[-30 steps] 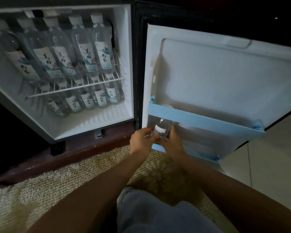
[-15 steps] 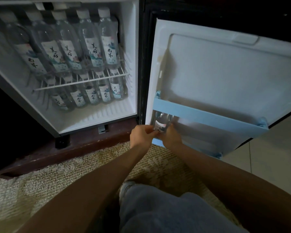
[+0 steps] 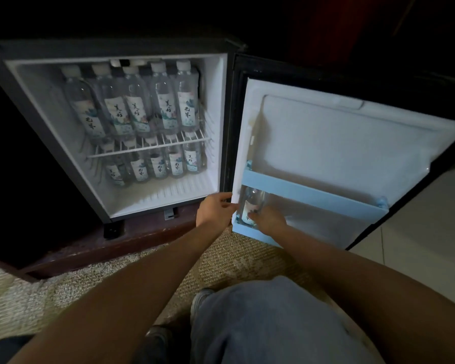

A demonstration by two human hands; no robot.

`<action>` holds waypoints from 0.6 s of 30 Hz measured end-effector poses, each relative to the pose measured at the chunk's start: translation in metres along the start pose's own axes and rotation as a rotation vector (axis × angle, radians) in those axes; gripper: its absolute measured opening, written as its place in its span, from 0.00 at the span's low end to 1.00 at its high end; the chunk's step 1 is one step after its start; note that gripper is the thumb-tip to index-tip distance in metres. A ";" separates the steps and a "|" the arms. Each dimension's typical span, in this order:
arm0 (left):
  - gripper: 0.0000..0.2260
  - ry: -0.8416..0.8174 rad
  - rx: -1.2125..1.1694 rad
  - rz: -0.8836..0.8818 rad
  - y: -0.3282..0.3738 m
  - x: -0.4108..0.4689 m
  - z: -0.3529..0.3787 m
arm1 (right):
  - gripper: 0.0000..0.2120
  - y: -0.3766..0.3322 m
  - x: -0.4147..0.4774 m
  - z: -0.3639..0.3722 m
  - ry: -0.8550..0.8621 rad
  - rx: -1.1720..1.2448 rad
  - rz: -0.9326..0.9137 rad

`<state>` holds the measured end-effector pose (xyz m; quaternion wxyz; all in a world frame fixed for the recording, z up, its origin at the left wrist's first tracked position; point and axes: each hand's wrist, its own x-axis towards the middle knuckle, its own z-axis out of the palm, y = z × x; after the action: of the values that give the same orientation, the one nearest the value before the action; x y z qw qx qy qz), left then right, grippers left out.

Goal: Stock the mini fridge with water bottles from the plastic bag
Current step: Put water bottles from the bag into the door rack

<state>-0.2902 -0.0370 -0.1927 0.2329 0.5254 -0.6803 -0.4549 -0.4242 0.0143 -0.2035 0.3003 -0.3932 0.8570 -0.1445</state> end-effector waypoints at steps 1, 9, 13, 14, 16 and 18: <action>0.18 0.014 0.003 0.008 0.007 -0.003 -0.007 | 0.17 -0.004 -0.005 -0.005 -0.004 -0.016 -0.008; 0.07 0.090 -0.023 -0.013 0.046 -0.036 -0.088 | 0.16 -0.050 -0.061 -0.039 0.067 -0.025 -0.177; 0.07 0.155 -0.159 -0.038 0.057 -0.064 -0.134 | 0.15 -0.114 -0.109 -0.051 -0.022 0.280 -0.378; 0.08 0.185 -0.180 -0.044 0.058 -0.073 -0.146 | 0.14 -0.132 -0.122 -0.051 -0.066 0.405 -0.399; 0.08 0.250 -0.236 -0.072 0.054 -0.093 -0.169 | 0.13 -0.164 -0.150 -0.049 -0.192 0.671 -0.403; 0.08 0.338 -0.379 -0.134 0.045 -0.111 -0.192 | 0.12 -0.191 -0.176 -0.042 -0.287 0.839 -0.401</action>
<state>-0.1224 -0.0044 -0.0445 0.4067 0.5847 -0.4983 -0.4944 -0.2482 0.0246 -0.0081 0.5141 -0.4115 0.5820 -0.4771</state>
